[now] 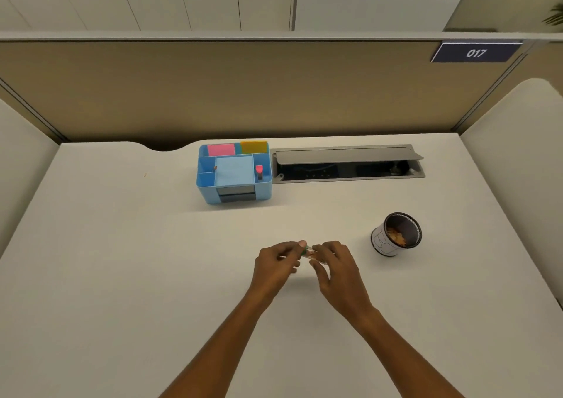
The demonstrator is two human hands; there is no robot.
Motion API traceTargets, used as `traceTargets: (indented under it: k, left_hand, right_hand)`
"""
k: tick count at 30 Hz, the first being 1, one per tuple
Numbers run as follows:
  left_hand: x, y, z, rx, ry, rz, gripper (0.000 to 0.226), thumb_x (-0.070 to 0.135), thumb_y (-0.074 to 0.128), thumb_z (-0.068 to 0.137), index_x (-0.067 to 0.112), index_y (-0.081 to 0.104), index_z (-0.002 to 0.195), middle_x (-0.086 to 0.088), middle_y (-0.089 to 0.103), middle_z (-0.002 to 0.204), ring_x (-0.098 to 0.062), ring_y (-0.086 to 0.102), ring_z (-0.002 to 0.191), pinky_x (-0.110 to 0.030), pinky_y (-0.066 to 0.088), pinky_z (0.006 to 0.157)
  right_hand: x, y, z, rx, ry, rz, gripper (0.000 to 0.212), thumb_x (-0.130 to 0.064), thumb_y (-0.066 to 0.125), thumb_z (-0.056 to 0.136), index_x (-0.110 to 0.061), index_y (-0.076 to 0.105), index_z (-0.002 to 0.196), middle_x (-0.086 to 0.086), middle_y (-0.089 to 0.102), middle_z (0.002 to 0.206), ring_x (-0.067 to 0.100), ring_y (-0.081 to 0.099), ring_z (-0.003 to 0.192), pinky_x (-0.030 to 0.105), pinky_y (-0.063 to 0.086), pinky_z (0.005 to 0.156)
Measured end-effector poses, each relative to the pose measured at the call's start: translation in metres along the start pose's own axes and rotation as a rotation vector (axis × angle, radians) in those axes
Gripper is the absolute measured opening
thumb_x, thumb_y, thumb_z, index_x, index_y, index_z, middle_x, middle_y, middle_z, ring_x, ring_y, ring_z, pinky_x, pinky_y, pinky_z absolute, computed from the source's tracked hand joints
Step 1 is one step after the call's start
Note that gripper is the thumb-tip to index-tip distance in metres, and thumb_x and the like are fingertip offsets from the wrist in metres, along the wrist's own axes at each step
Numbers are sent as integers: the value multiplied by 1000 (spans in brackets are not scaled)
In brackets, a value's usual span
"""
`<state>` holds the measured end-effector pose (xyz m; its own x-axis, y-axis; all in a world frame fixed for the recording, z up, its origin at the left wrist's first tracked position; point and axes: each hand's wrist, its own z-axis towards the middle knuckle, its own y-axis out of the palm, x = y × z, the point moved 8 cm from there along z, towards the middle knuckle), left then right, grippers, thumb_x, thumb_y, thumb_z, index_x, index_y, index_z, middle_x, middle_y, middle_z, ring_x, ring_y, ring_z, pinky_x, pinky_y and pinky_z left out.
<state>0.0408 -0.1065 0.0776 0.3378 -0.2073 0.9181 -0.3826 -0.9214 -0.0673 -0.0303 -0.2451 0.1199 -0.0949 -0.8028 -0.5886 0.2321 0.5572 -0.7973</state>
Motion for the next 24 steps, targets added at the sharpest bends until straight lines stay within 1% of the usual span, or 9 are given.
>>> traceTargets:
  k: [2, 5, 7, 9, 11, 13, 15, 19, 24]
  left_hand:
    - [9, 11, -8, -32, 30, 7, 12, 52, 74, 84, 42, 81, 84, 13, 81, 87, -14, 76, 81, -24, 62, 69]
    - [20, 26, -16, -77, 98, 80, 23, 54, 74, 81, 35, 82, 90, 7, 81, 85, -16, 76, 79, -28, 63, 73]
    - [28, 36, -21, -113, 173, 172, 18, 50, 74, 84, 35, 82, 91, 9, 81, 84, -12, 75, 80, -27, 62, 75]
    - [37, 48, -29, -120, 244, 243, 11, 43, 74, 86, 38, 81, 92, 13, 81, 84, -5, 74, 82, -17, 58, 74]
    - [40, 54, -33, -100, 277, 299, 17, 41, 73, 88, 31, 82, 99, 12, 81, 87, -2, 72, 85, -11, 54, 73]
    - [41, 61, -38, -95, 287, 337, 21, 41, 72, 90, 27, 81, 102, 12, 80, 90, -2, 71, 86, -12, 54, 73]
    - [41, 68, -41, -94, 285, 358, 23, 42, 70, 91, 26, 81, 102, 11, 79, 89, -3, 71, 85, -15, 56, 74]
    - [42, 79, -49, -86, 289, 352, 25, 41, 69, 92, 22, 81, 104, 10, 80, 90, -5, 72, 86, -20, 57, 78]
    - [49, 94, -59, -79, 288, 304, 20, 38, 69, 93, 24, 82, 97, 11, 80, 85, -6, 73, 82, -19, 57, 72]
  right_hand:
    - [4, -12, -10, 11, 4, 59, 25, -11, 69, 95, -10, 67, 119, 3, 63, 111, 14, 62, 97, 24, 55, 81]
    - [7, -24, -19, 0, 12, 204, 30, -13, 68, 95, -16, 60, 124, -6, 58, 114, -4, 60, 98, 9, 49, 82]
    - [4, -25, -21, -49, 14, 314, 33, -13, 65, 98, -18, 55, 129, -7, 61, 119, -1, 63, 108, 15, 55, 89]
    - [4, -28, -25, -105, 19, 403, 30, -9, 57, 101, -21, 55, 128, -8, 66, 122, 9, 66, 114, 23, 56, 94]
    - [4, -28, -31, -142, 34, 483, 28, -9, 51, 104, -24, 55, 127, -12, 68, 123, 12, 66, 118, 21, 54, 97]
    - [7, -33, -37, -132, 47, 527, 26, -11, 48, 106, -26, 55, 126, -14, 69, 123, 12, 66, 120, 20, 53, 99]
    - [10, -36, -43, -114, 60, 544, 23, -13, 45, 108, -26, 55, 124, -12, 69, 122, 15, 67, 119, 25, 55, 99]
    - [17, -40, -53, -59, 89, 470, 18, -17, 43, 108, -26, 55, 117, -12, 70, 109, 18, 70, 102, 37, 59, 85]
    - [25, -56, -59, 85, 102, 371, 18, -14, 47, 103, -25, 56, 114, -12, 72, 89, 13, 67, 74, 36, 57, 64]
